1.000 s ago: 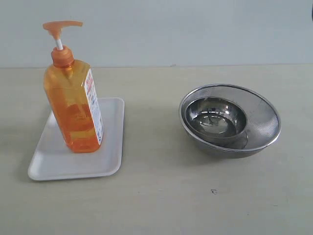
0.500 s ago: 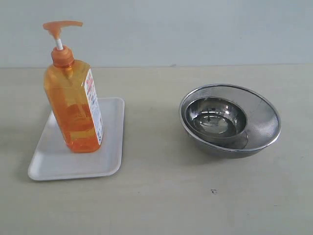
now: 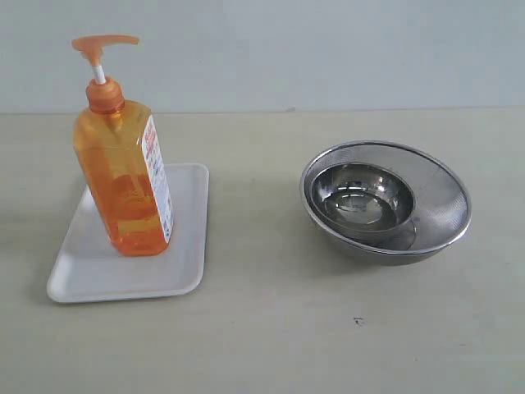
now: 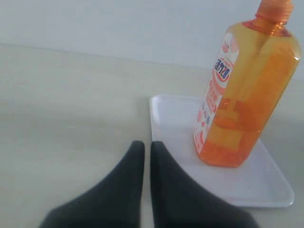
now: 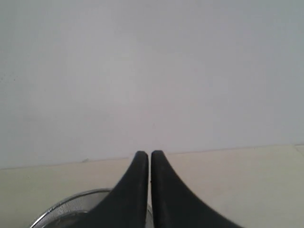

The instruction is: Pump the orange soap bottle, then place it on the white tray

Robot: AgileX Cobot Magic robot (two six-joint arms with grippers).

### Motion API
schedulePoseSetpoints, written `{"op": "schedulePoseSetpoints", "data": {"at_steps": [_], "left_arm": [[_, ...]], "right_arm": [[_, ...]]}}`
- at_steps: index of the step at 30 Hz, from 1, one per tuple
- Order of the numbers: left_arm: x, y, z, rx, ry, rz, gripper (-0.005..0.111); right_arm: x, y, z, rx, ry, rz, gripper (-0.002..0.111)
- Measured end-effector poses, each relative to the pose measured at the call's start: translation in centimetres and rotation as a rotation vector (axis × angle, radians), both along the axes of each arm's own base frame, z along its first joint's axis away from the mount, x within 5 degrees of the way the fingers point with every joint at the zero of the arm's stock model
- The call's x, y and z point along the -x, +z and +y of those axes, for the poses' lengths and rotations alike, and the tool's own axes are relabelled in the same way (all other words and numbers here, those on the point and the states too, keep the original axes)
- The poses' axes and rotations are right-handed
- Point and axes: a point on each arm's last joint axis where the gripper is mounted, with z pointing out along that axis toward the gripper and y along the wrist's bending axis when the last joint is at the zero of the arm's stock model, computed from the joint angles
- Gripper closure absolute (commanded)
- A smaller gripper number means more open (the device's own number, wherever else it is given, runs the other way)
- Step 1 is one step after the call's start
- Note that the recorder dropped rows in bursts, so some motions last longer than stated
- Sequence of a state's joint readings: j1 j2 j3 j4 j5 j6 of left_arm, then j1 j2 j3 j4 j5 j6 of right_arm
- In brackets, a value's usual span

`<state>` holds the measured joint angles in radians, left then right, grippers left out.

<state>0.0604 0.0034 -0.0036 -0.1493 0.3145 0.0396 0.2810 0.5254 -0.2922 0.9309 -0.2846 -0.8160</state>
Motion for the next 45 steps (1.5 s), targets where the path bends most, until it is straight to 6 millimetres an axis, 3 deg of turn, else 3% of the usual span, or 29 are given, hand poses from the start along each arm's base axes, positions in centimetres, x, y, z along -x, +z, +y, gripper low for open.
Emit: {"op": "schedulePoseSetpoints", "data": {"at_steps": [8,28,45], "left_arm": [[0.0,0.0,0.0,0.0,0.0,0.0,0.102],[0.0,0.0,0.0,-0.002,0.0,0.0,0.102],[0.0,0.0,0.0,-0.002,0.0,0.0,0.102]], "right_arm": [[1.8,-3.8,-0.2,0.008,0.033,0.054,0.108],[3.7,-3.5,1.0,0.155,0.217,-0.015,0.108],[3.9,-4.2,1.0,0.167,0.228,0.062,0.108]]}}
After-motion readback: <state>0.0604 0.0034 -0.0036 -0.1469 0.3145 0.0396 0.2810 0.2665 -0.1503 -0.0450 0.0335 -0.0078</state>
